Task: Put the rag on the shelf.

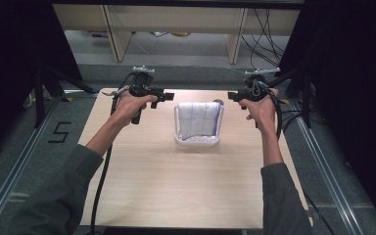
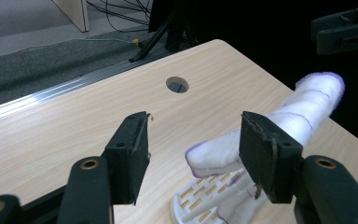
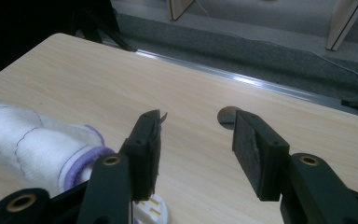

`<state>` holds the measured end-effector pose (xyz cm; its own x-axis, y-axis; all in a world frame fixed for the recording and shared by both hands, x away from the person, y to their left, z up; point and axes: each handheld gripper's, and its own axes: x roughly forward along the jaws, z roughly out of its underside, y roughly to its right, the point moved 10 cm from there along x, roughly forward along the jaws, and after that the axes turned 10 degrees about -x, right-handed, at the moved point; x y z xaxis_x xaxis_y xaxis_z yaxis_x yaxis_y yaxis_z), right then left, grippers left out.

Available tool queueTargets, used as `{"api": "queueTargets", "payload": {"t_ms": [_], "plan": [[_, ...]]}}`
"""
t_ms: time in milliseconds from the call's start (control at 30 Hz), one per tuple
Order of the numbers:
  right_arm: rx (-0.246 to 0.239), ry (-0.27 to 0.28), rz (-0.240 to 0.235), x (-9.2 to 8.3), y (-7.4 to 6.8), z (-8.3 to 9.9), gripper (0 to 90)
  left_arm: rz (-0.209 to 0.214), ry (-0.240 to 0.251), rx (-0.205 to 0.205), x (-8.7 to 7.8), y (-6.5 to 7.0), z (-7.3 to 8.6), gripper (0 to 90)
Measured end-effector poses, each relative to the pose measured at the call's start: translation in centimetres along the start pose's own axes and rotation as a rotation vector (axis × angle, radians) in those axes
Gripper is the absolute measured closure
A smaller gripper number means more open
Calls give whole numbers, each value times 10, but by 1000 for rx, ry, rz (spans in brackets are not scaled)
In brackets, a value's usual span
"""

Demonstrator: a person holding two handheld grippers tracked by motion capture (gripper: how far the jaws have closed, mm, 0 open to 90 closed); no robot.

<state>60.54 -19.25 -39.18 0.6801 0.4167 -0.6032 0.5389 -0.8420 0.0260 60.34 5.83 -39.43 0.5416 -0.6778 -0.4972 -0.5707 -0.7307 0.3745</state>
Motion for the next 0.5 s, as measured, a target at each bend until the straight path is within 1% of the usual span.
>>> {"api": "queueTargets", "payload": {"t_ms": [33,67,100,133,167,200,233,267,333,367,433,467,500], "plan": [[9,3,1,-2,-1,1,528,1,-4,5,-1,1,1,417],[2,6,3,-4,-1,1,528,1,-4,12,-2,2,2,416],[-20,10,7,-6,1,1,528,6,-5,14,-4,3,3,414],[3,17,-6,-8,-3,1,526,9,-4,18,-5,5,4,411],[-25,24,-3,-9,-2,1,521,9,-4,21,-6,6,4,409],[-26,24,-7,-10,-3,1,519,12,-3,26,-7,8,4,406],[5,20,-5,-12,-5,2,519,13,-1,28,-7,9,5,402],[-22,29,-6,-12,-4,2,517,14,1,29,-8,10,5,398],[-3,26,-10,-15,-7,3,514,19,-1,33,-9,13,6,391],[-20,38,-15,-14,-8,3,512,19,-1,35,-9,14,7,385],[-13,35,-21,-16,-12,4,508,26,-6,41,-9,17,8,379],[-19,33,-19,-16,-13,5,504,24,-1,41,-10,18,8,377],[-6,28,-20,-17,-15,5,503,25,0,40,-10,19,7,374]]}}
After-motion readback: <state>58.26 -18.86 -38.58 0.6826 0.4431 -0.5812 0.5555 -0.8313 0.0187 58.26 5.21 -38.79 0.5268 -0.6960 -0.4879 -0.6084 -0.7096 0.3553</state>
